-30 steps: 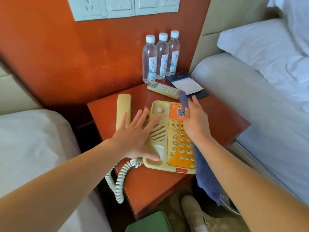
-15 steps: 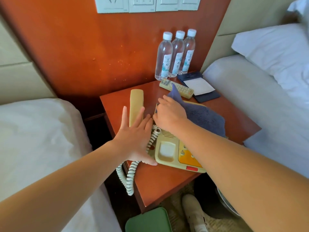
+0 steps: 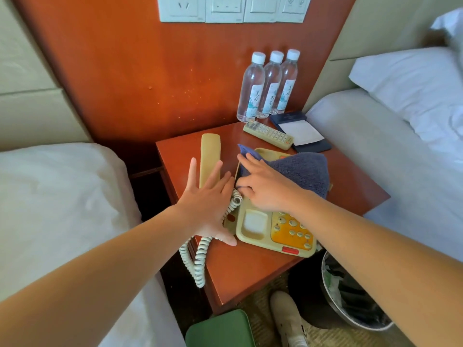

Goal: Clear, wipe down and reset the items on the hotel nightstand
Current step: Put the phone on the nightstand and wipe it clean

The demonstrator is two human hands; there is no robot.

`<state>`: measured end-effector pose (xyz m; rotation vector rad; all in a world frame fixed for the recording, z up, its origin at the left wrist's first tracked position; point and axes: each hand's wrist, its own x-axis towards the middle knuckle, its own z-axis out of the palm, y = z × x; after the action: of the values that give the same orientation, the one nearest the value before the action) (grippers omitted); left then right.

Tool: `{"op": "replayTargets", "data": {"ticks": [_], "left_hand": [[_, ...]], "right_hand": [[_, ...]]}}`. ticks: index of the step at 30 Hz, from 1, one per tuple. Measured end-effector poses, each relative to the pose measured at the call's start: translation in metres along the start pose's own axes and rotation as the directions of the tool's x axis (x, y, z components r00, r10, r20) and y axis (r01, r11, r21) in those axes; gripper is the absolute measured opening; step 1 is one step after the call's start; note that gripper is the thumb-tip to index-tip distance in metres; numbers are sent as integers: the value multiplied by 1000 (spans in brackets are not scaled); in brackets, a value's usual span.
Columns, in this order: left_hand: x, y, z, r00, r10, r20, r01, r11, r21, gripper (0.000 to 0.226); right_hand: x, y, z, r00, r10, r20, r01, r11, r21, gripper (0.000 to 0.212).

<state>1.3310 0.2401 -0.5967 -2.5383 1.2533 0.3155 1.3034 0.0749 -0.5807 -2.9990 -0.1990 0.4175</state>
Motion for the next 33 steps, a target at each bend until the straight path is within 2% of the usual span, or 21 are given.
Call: {"op": "replayTargets", "data": {"ticks": [2, 4, 5, 6, 8, 12, 17, 22, 25, 27, 29, 30, 31, 33], "left_hand": [[1, -4, 1, 999, 39, -4, -38, 998, 52, 134], [0, -8, 1, 999, 53, -1, -53, 996, 77, 136], [-1, -9, 1, 998, 56, 7, -57, 995, 80, 136], [-2, -11, -1, 998, 62, 12, -63, 995, 78, 135], [-3, -15, -1, 997, 82, 11, -82, 995, 57, 130], [-7, -20, 0, 993, 116, 17, -116, 993, 6, 125], [-7, -13, -5, 993, 104, 48, -104, 994, -20, 122], [-8, -10, -7, 996, 71, 54, -70, 997, -20, 125], [-10, -2, -6, 998, 65, 23, -64, 998, -10, 132], [-9, 10, -4, 996, 75, -52, -79, 994, -72, 133], [-5, 30, -5, 983, 115, -142, -131, 985, -114, 132], [0, 42, -6, 975, 138, -171, -159, 980, -118, 132], [6, 54, -6, 972, 144, -187, -170, 977, -132, 132], [20, 76, -6, 976, 94, -194, -129, 976, -174, 136]], "right_hand": [[1, 9, 7, 989, 36, -141, -35, 999, 8, 30], [3, 21, 7, 915, 180, -361, -173, 984, 50, 33], [3, 27, 6, 874, 266, -408, -251, 964, 91, 34], [3, 32, 6, 862, 313, -399, -295, 950, 107, 36], [-3, 32, 13, 884, 302, -358, -295, 953, 75, 39], [-29, 10, 42, 849, 306, -431, -275, 952, 133, 42], [-65, -18, 66, 799, 184, -572, -159, 983, 93, 42], [-105, -40, 90, 841, 76, -536, -44, 996, 72, 36], [-113, -27, 81, 830, 136, -541, -25, 978, 207, 36], [-116, -15, 63, 765, 350, -540, -107, 897, 429, 32], [-112, 2, 44, 607, 635, -478, -205, 706, 678, 30], [-108, 13, 36, 523, 746, -411, -244, 594, 767, 31], [-103, 26, 32, 472, 819, -327, -283, 492, 823, 33], [-90, 51, 32, 454, 882, -127, -343, 304, 889, 33]]}}
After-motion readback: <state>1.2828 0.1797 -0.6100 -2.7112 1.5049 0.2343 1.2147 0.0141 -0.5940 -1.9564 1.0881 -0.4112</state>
